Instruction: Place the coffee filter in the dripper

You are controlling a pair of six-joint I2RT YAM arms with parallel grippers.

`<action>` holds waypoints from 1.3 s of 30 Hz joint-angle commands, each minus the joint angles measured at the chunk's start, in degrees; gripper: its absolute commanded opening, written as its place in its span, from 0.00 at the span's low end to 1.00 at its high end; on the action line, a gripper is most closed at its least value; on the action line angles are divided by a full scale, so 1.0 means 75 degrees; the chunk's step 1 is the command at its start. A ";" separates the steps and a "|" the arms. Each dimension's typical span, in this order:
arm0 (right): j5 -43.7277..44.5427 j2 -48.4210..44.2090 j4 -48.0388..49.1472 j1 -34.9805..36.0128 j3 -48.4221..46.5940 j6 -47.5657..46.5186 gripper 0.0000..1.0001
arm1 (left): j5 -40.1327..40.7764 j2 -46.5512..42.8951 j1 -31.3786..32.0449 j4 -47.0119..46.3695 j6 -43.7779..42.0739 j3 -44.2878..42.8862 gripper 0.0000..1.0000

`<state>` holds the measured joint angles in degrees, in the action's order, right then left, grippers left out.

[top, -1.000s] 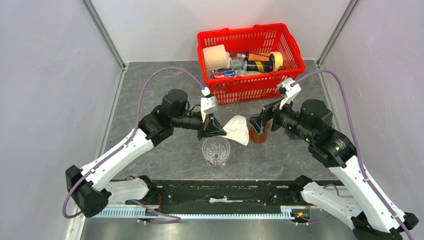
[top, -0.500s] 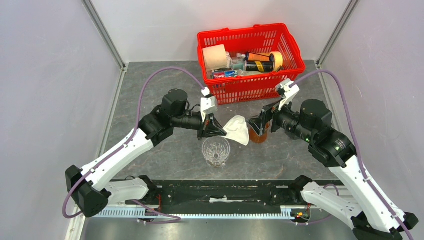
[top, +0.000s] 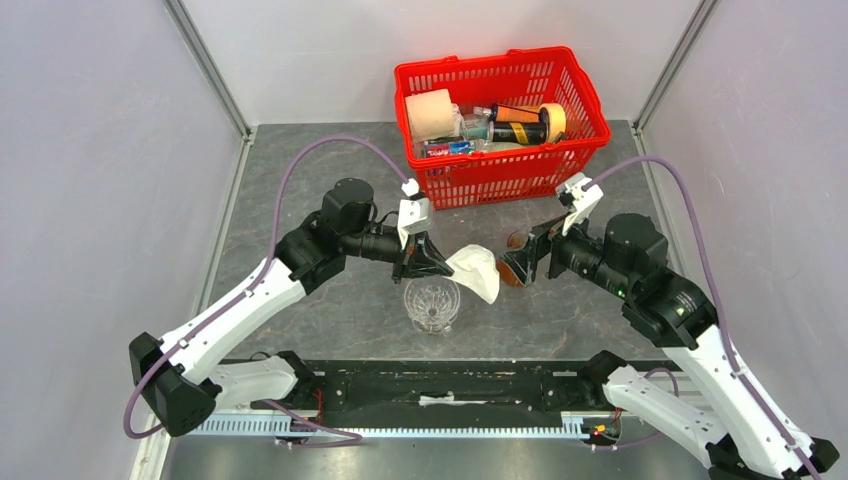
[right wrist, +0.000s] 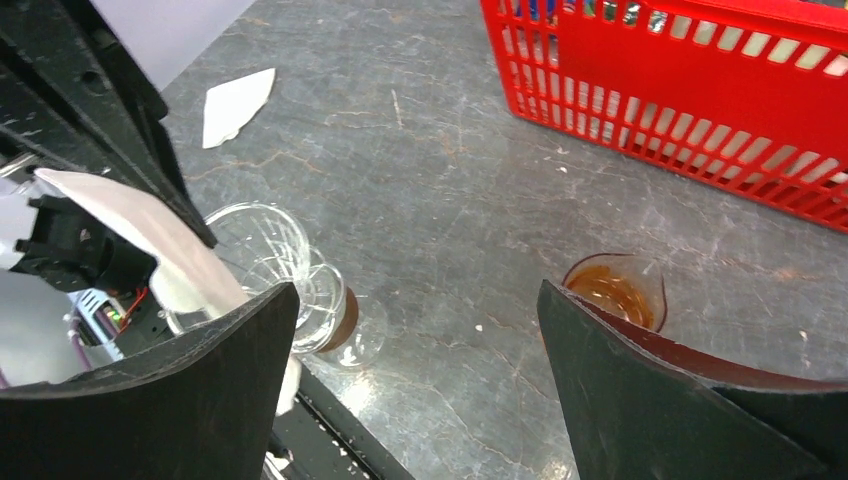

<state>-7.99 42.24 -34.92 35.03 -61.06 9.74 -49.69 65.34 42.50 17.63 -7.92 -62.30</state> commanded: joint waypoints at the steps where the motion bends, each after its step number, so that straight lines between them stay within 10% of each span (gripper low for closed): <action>1: -0.0835 -0.0202 0.0132 0.0007 0.0124 -0.0288 0.97 | -0.0501 -0.0167 -0.0007 0.0052 -0.0607 -0.0219 0.02; 19: -0.4205 0.0443 0.1780 0.0014 0.0819 0.0066 0.83 | -0.0163 0.0216 -0.0007 -0.0352 -0.0054 -0.0356 0.02; 28: -0.3705 0.1216 0.3050 0.0025 0.0771 0.1103 0.66 | 0.0224 0.0327 0.0005 -0.0833 0.0777 -0.0359 0.02; 39: -0.3722 0.0910 0.1757 0.0011 0.0538 0.0773 0.73 | 0.1157 0.0222 0.0005 -0.1163 0.1434 -0.0271 0.02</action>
<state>-36.21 52.80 -16.34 35.07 -54.78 17.76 -43.72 67.90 42.50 12.01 -0.45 -62.63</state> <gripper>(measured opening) 0.716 0.026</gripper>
